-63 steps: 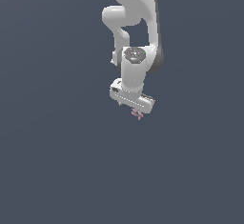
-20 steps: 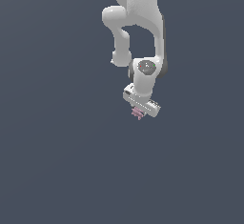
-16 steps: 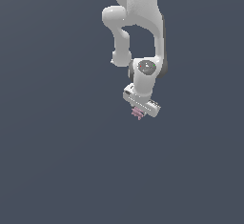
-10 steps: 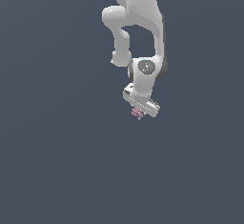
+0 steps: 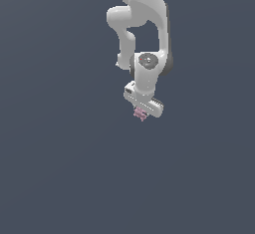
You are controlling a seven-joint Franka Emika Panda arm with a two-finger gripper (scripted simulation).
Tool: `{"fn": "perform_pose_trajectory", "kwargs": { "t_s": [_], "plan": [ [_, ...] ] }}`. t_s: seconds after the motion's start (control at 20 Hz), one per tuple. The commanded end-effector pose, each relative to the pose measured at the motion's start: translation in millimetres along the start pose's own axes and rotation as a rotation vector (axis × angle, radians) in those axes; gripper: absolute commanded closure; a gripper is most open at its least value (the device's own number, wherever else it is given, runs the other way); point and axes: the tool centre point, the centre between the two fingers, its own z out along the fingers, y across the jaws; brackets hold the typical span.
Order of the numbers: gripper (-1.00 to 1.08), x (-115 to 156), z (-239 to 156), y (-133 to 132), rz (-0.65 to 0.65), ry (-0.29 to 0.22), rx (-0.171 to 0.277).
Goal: Pick up the object and move it to a goal position.
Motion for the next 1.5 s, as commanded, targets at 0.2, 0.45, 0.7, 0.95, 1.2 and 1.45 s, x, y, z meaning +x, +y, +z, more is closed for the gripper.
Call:
{"fn": "perform_pose_trajectory", "kwargs": {
  "t_s": [0.2, 0.45, 0.7, 0.95, 1.2, 1.45],
  "plan": [
    [1.08, 17, -49, 24, 0.001, 0.0, 0.001],
    [1.08, 34, -99, 49, 0.001, -0.001, 0.001],
    [1.08, 53, -151, 74, 0.001, -0.001, 0.001],
    [1.08, 71, -201, 98, 0.001, -0.001, 0.001],
    [1.08, 89, -249, 120, 0.001, -0.001, 0.001],
    [1.08, 103, -286, 136, 0.001, -0.001, 0.0]
  ]
}}
